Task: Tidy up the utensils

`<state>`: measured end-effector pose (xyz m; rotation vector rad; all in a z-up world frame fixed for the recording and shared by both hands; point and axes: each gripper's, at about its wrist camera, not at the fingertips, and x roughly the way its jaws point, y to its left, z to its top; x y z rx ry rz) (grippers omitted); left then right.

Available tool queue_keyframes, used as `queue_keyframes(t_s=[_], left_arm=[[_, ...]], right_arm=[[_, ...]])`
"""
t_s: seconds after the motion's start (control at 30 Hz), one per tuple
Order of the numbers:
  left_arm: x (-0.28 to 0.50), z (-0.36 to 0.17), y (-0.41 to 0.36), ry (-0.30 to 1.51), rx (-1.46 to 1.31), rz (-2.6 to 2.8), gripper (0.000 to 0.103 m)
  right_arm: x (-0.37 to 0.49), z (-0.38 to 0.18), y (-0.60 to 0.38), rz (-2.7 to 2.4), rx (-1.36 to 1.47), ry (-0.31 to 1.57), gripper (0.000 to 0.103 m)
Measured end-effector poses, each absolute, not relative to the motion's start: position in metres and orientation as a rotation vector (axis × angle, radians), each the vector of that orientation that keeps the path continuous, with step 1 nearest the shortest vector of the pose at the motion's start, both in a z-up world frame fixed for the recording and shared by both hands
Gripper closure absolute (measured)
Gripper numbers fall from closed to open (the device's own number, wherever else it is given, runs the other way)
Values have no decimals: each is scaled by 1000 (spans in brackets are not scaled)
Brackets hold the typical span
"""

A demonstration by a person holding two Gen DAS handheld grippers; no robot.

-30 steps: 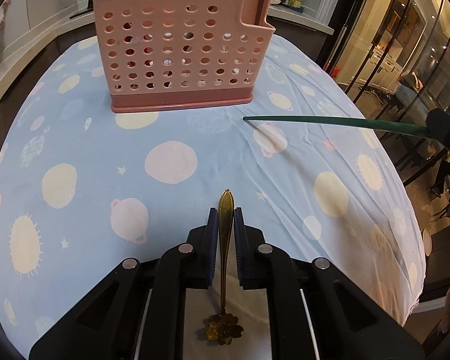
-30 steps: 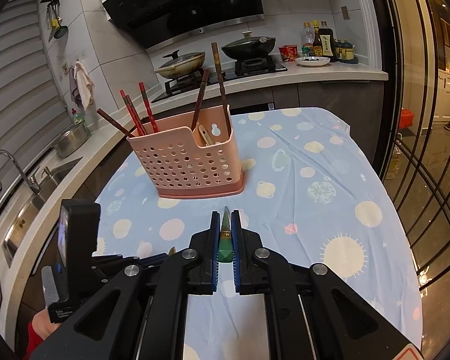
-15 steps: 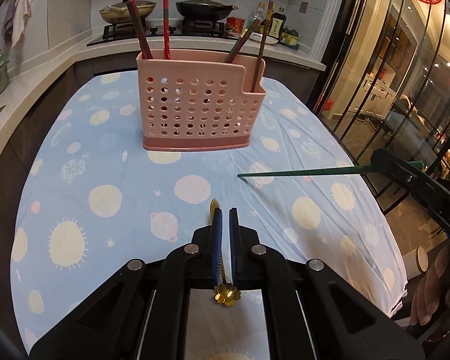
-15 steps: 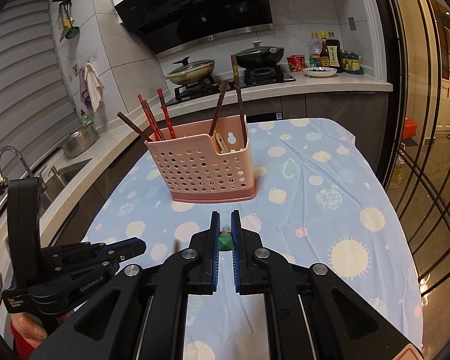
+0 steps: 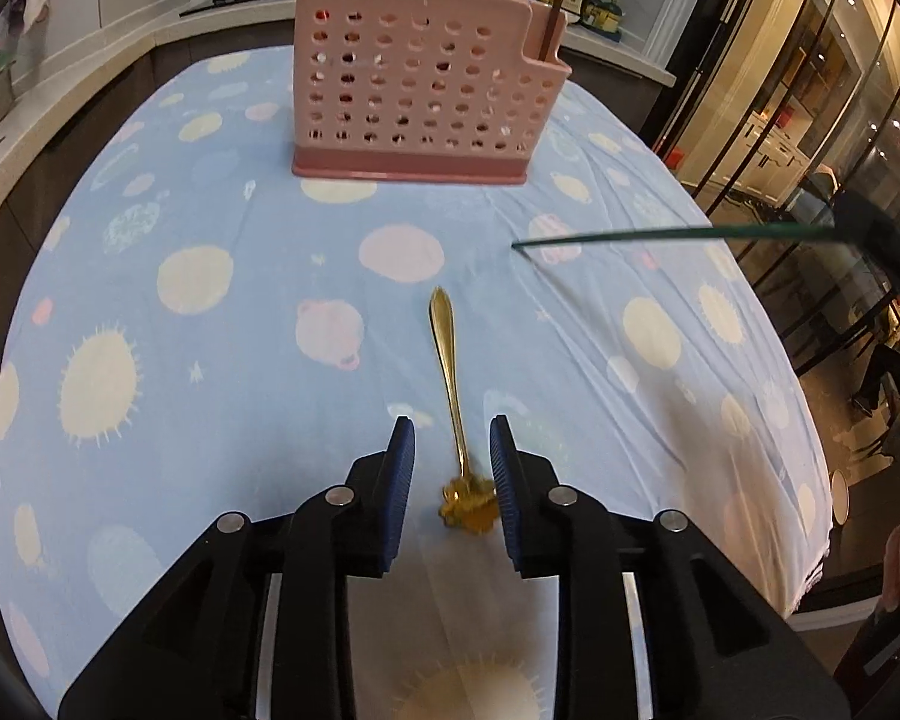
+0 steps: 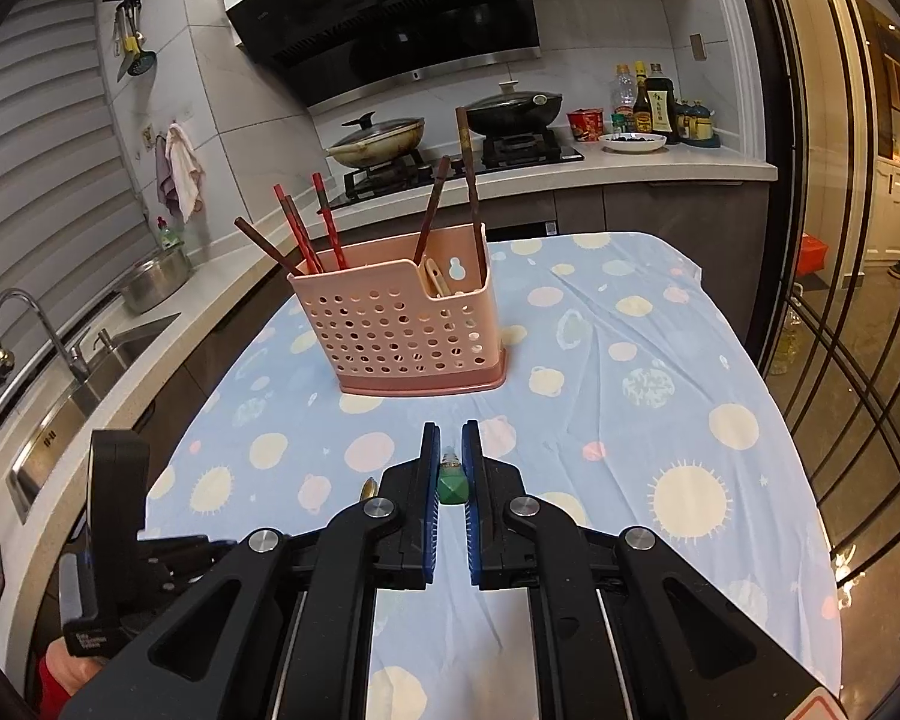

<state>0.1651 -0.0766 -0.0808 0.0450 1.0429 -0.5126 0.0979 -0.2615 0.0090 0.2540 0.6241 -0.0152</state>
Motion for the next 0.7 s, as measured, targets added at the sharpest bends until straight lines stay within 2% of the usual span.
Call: queue_keyframes(t_s=[0.07,0.5,0.7], left_arm=[[160,-90,-76,1065,40,-506,72],[149,-104,-79,1077,36,-512,76],[148,-106,-84,1090,33,-537,100]], right_arm=[[98,7,-261,-14,256,629,96],[96,4,-258,-9,254,640,96],[92,2,-256,-7,255,640,96]])
